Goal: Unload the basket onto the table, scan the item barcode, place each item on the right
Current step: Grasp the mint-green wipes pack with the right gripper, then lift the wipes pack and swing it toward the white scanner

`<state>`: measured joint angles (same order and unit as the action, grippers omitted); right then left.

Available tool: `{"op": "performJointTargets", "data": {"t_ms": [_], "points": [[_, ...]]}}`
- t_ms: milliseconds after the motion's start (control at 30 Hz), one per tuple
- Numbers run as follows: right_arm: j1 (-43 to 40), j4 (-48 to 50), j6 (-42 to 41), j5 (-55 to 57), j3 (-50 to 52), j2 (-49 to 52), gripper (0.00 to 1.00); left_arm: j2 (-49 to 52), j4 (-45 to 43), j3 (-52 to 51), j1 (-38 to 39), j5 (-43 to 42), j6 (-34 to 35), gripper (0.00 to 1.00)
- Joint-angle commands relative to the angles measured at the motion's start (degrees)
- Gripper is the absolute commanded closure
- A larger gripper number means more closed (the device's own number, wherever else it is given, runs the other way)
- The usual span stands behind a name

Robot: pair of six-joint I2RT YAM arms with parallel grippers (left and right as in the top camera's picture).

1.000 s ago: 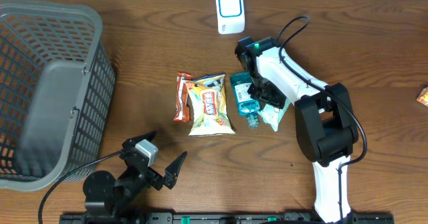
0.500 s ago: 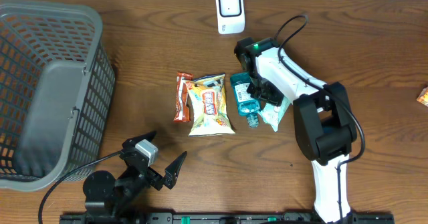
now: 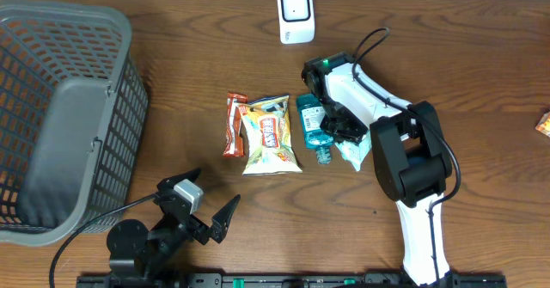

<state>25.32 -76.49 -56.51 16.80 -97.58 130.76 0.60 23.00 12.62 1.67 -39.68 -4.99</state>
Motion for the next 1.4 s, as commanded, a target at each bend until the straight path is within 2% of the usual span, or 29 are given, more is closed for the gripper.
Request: {"op": "performJointTargets", "data": {"t_ms": [0,167,233,333,400,567,700,800,900,967,1100,1200,1367], "points": [[-0.5,1.0,0.5,0.5,-2.1,0.3,0.99,-0.3,0.1,0.0,0.2,0.0,-1.0,0.02],[-1.4,-2.1,4.9,-1.6,-9.3,-0.5,0.99,-0.3,0.1,0.0,0.2,0.0,-1.0,0.02],[-2.4,-2.6,10.4,-7.2,-12.0,-1.6,0.99,-0.3,0.1,0.0,0.2,0.0,-1.0,0.02],[-5.4,-1.7,22.5,-21.4,-13.7,-4.3,0.99,-0.3,0.1,0.0,0.2,0.1,-1.0,0.02],[-8.4,-2.1,33.3,-33.4,-13.7,-5.9,0.99,-0.3,0.1,0.0,0.2,0.0,-1.0,0.02],[-16.3,-10.6,59.4,-61.3,-13.3,-6.5,0.99,-0.3,0.1,0.0,0.2,0.0,-1.0,0.02],[-19.9,-18.4,70.2,-73.1,-12.1,-6.5,0.98,-0.3,0.1,0.0,0.2,0.1,-1.0,0.02],[-20.7,-21.0,66.5,-74.2,-11.7,-6.8,0.99,-0.3,0.1,0.0,0.2,0.0,-1.0,0.02],[-20.3,-21.0,56.1,-74.4,-11.7,-6.8,0.99,-0.3,0.1,0.0,0.2,0.0,-1.0,0.02],[-19.9,-21.0,52.7,-76.4,-11.7,-6.8,0.99,-0.3,0.1,0.0,0.2,0.1,-1.0,0.02],[-18.9,-21.0,54.1,-86.3,-11.7,-6.8,0.99,-0.3,0.1,0.0,0.2,0.0,-1.0,0.02],[-18.4,-21.0,54.3,-87.4,-11.7,-6.8,0.99,-0.3,0.1,0.0,0.2,0.1,-1.0,0.02],[-17.7,-21.0,59.3,-87.5,-11.1,-7.2,0.99,-0.3,0.2,0.0,0.2,0.0,-1.0,0.02]]}}
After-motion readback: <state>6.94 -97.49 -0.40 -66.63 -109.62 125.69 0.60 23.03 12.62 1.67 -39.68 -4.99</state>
